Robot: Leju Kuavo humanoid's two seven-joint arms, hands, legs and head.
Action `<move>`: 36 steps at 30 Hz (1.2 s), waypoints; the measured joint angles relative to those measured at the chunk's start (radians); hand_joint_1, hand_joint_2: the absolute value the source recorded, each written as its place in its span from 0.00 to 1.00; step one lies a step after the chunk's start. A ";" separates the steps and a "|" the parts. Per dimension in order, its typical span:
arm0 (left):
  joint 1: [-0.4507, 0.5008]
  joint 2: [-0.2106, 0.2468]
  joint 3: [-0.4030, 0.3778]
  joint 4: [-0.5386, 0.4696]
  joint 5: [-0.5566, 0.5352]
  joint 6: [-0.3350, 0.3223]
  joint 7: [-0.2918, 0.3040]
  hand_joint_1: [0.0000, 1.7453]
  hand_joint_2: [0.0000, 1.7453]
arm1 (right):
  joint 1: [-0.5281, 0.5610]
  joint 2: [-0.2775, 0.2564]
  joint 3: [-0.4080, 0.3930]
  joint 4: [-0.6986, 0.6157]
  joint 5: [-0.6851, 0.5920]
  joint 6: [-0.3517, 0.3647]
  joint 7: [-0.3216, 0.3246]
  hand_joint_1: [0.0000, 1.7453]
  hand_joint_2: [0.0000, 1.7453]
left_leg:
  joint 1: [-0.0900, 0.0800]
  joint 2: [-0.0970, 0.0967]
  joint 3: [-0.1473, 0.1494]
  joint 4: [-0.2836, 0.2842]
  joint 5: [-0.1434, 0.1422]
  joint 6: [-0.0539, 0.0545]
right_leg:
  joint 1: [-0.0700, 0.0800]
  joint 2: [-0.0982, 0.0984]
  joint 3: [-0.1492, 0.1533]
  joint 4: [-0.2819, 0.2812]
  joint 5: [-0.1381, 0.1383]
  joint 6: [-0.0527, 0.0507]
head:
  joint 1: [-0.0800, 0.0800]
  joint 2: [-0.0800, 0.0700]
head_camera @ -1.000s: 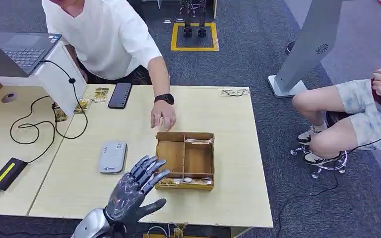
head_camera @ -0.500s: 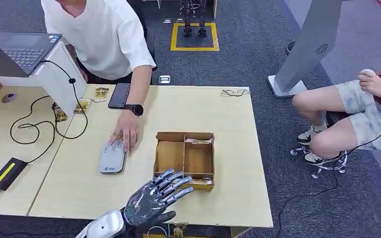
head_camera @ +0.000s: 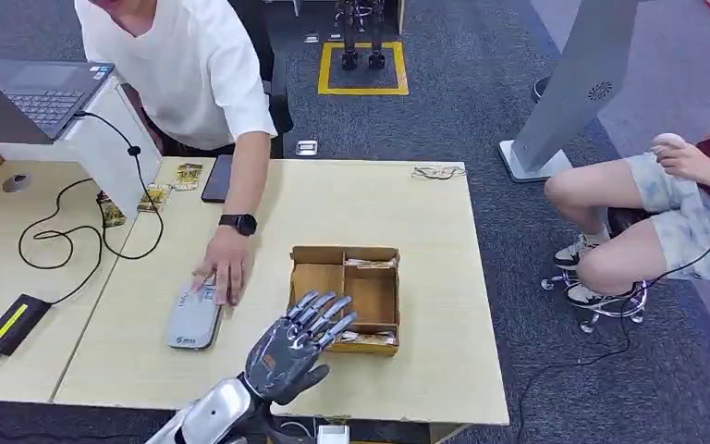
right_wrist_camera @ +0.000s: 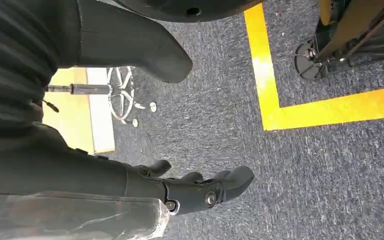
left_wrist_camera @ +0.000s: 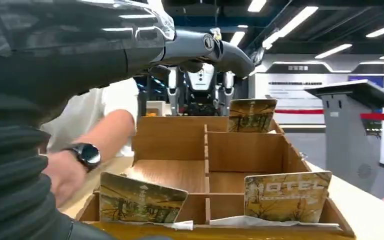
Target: Pass the card to the sensor for recognition and then transmit it.
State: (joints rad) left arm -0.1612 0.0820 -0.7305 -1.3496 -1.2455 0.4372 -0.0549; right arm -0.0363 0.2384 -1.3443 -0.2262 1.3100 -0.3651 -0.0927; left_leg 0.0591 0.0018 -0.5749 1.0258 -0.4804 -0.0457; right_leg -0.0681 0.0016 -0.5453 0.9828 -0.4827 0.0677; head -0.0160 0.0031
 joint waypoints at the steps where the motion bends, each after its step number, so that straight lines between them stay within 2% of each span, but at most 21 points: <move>1: 0.000 -0.001 0.000 0.003 -0.007 0.002 0.005 0.00 1.00 | 0.000 0.000 0.000 0.000 -0.001 0.000 0.001 0.00 1.00 | 0.000 0.000 0.000 0.000 0.000 0.000 | 0.000 0.000 0.000 0.000 0.000 0.000 | 0.000 0.000; 7: -0.001 -0.012 0.000 0.020 -0.042 0.002 0.035 0.00 1.00 | 0.000 0.000 0.000 0.000 -0.005 0.000 0.001 0.00 1.00 | 0.000 0.000 0.000 0.000 0.000 0.000 | 0.000 0.000 0.000 0.000 0.000 0.000 | 0.000 0.000; 11: -0.003 -0.016 0.000 0.035 -0.106 -0.020 0.090 0.00 1.00 | 0.000 0.000 0.000 0.000 -0.004 0.000 0.003 0.00 1.00 | 0.000 0.000 0.000 0.000 0.000 0.000 | 0.000 0.000 0.000 0.000 0.000 0.000 | 0.000 0.000; 12: -0.003 -0.017 0.000 0.039 -0.115 -0.021 0.098 0.03 1.00 | 0.000 0.000 0.000 0.000 -0.004 0.000 0.003 0.00 1.00 | 0.000 0.000 0.000 0.000 0.000 0.000 | 0.000 0.000 0.000 0.000 0.000 0.000 | 0.000 0.000; 13: -0.003 -0.017 0.000 0.042 -0.122 -0.023 0.108 0.13 1.00 | 0.000 0.000 0.000 0.000 -0.004 0.000 0.004 0.00 1.00 | 0.000 0.000 0.000 0.000 0.000 0.000 | 0.000 0.000 0.000 0.000 0.000 0.000 | 0.000 0.000; 14: -0.003 -0.017 0.000 0.045 -0.127 -0.023 0.115 0.16 1.00 | 0.000 0.000 0.000 0.000 -0.004 0.000 0.004 0.00 1.00 | 0.000 0.000 0.000 0.000 0.000 0.000 | 0.000 0.000 0.000 0.000 0.000 0.000 | 0.000 0.000; 16: -0.003 -0.018 0.000 0.049 -0.140 -0.024 0.128 0.08 1.00 | 0.000 0.000 0.000 0.000 -0.005 0.000 0.004 0.00 1.00 | 0.000 0.000 0.000 0.000 0.000 0.000 | 0.000 0.000 0.000 0.000 0.000 0.000 | 0.000 0.000; 17: -0.003 -0.018 0.000 0.051 -0.143 -0.024 0.135 0.00 1.00 | 0.000 0.000 0.000 0.000 -0.005 0.000 0.004 0.00 1.00 | 0.000 0.000 0.000 0.000 0.000 0.000 | 0.000 0.000 0.000 0.000 0.000 0.000 | 0.000 0.000; 22: -0.003 -0.022 0.001 0.055 -0.148 -0.022 0.159 0.00 1.00 | 0.000 0.000 0.000 -0.001 -0.005 0.000 0.004 0.00 1.00 | 0.000 0.000 0.000 0.000 0.000 0.000 | 0.000 0.000 0.000 0.000 0.000 0.000 | 0.000 0.000; 36: 0.003 -0.046 0.023 0.055 -0.102 0.005 0.158 0.00 1.00 | 0.001 0.000 -0.005 -0.005 -0.007 -0.002 0.006 0.00 1.00 | 0.000 0.000 0.000 0.000 0.000 0.000 | 0.000 0.000 0.000 0.000 0.000 0.000 | 0.000 0.000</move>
State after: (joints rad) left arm -0.1584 0.0363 -0.7072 -1.2948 -1.3474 0.4421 0.1030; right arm -0.0357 0.2388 -1.3489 -0.2308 1.3031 -0.3666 -0.0866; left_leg 0.0591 0.0017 -0.5751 1.0258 -0.4804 -0.0457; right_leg -0.0682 0.0016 -0.5452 0.9828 -0.4827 0.0677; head -0.0164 0.0031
